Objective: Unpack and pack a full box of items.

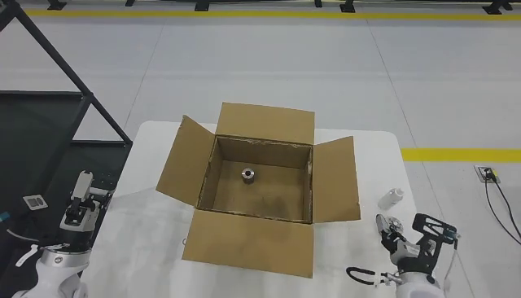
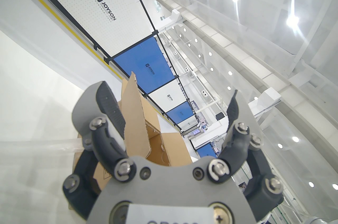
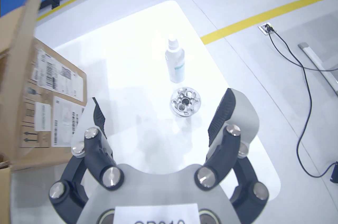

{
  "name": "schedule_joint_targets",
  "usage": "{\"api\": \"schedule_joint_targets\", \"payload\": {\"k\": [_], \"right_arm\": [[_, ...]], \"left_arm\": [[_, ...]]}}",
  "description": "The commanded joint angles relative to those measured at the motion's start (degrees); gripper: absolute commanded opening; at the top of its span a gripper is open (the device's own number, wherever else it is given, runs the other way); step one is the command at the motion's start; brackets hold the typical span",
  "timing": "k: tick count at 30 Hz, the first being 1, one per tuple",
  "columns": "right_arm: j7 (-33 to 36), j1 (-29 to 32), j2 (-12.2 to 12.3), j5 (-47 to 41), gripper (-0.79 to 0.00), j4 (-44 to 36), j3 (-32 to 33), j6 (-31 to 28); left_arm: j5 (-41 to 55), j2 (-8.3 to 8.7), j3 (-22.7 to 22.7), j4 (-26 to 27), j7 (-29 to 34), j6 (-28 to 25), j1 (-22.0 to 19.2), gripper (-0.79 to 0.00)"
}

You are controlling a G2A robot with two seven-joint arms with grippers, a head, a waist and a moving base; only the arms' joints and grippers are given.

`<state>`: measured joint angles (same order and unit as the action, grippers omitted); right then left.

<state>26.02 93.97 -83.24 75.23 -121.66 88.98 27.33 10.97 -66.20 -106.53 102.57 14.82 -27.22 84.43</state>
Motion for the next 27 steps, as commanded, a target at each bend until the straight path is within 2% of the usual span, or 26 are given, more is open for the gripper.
{"api": "schedule_joint_targets", "payload": {"k": [1,12,19,20,21,23,25,27], "right_arm": [[0.2,-1.4,0.0,-1.8,0.0,3.6,0.8,-0.1],[2.5,-10.1,-0.1,-5.6,0.0,18.6,1.5,-0.2],[1.9,-12.3,-0.1,-6.6,0.0,21.8,1.8,-0.3],[1.8,-12.4,-0.1,-6.8,-0.018,21.9,1.9,-0.2],[1.8,-12.5,-0.1,-6.8,-0.086,22.1,1.9,-0.3],[1.8,-12.7,-0.1,-7.0,-0.4,22.4,2.0,-0.2],[1.8,-13.0,0.0,-7.2,-0.456,22.6,2.1,-0.4],[1.9,-13.2,0.0,-7.3,-0.57,22.9,2.1,-0.3]], "left_arm": [[0.0,0.0,0.0,0.0,0.0,0.0,0.0,0.0],[0.0,0.0,0.0,0.0,0.0,0.0,0.0,0.0],[0.0,0.0,0.0,0.0,0.0,0.0,0.0,0.0],[0.0,0.0,0.0,0.0,0.0,0.0,0.0,0.0],[0.0,0.0,0.0,0.0,0.0,0.0,0.0,0.0],[0.0,0.0,0.0,0.0,0.0,0.0,0.0,0.0],[0.0,0.0,0.0,0.0,0.0,0.0,0.0,0.0],[0.0,0.0,0.0,0.0,0.0,0.0,0.0,0.0]]}}
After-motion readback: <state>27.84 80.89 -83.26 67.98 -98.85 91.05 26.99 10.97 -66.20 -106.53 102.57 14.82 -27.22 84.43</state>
